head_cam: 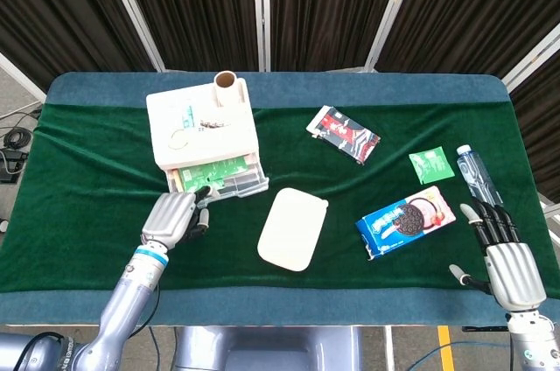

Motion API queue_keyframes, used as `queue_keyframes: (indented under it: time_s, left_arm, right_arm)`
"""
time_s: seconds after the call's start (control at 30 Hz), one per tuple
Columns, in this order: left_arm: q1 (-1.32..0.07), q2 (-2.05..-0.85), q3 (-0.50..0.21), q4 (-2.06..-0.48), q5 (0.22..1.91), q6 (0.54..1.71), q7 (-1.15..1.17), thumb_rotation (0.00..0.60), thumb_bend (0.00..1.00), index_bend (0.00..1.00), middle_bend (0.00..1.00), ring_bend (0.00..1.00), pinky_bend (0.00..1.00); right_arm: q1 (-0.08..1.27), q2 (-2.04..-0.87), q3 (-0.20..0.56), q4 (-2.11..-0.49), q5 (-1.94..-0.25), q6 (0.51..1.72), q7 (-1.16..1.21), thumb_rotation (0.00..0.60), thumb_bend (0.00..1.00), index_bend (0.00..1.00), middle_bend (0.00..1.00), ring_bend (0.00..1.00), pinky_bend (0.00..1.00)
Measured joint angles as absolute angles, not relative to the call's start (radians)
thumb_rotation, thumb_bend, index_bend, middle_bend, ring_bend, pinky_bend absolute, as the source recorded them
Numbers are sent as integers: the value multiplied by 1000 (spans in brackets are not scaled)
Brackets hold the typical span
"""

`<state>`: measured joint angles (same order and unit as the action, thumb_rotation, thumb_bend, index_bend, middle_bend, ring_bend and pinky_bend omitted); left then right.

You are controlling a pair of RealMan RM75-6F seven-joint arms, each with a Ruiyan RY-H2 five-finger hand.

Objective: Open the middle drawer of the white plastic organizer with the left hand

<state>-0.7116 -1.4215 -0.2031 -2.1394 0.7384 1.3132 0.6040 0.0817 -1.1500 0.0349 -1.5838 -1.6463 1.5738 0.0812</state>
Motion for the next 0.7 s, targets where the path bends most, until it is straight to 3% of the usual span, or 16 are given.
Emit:
queue_keyframes:
  time_s: [0.7]
  left_arm:
    - [-704,-1423,-166,-2153,780,1319,601,600,726,366,950,815,843]
  right_arm:
    - [82,-1150,34,-1585,-1649,1575,80,600,36,0,0,0,0]
